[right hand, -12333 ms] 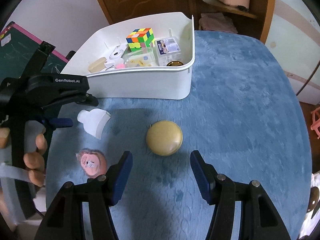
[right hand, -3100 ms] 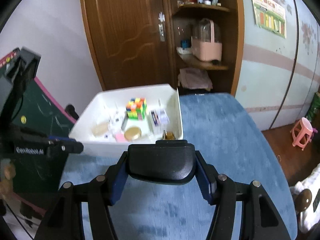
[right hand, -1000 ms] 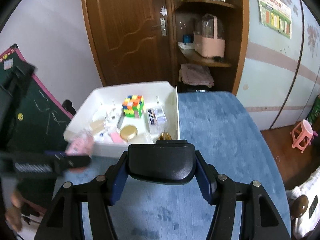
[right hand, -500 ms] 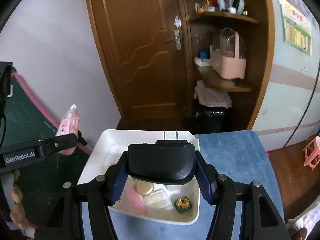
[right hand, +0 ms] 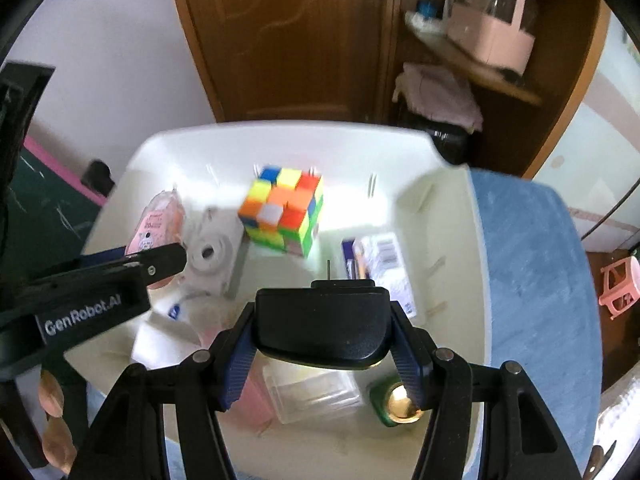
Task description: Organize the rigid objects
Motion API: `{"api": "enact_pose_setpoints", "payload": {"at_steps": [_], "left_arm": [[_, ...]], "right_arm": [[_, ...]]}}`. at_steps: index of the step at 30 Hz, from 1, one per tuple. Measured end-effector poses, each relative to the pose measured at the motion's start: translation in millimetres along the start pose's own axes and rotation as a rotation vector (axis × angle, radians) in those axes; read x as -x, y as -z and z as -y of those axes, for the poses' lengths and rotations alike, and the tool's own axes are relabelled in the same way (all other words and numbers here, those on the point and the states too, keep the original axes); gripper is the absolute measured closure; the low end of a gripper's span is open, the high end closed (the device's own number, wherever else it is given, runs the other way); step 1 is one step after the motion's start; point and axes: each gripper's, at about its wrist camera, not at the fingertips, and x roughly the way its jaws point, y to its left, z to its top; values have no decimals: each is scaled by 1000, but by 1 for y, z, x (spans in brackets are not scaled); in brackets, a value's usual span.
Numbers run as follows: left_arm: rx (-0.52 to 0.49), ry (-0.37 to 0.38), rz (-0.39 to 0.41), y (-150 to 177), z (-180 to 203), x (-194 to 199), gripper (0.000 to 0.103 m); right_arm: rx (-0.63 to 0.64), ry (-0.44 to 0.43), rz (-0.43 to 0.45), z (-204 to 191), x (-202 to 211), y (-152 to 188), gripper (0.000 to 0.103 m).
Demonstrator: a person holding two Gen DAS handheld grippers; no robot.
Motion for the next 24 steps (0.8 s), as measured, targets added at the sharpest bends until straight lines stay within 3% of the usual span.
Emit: {"api": "enact_pose_setpoints", "payload": {"at_steps": [6, 9, 11, 19, 24], "left_arm": [[-6, -5, -10, 3, 3, -3, 47], [-15, -20, 5, 5, 5, 5, 32], [-22, -30, 23, 7, 6, 14, 28], [-21, -49, 76, 16, 15, 67, 28], [-27, -70, 138, 40, 24, 126, 28]], "right_arm": [[3, 4, -76, -1, -21, 6, 40], [-8, -16, -68, 3, -17, 10, 35], [-8, -11, -49, 5, -9, 13, 31], [-4, -4, 44, 7, 51, 28, 31], [2, -5, 109, 11, 106, 45, 31]]}}
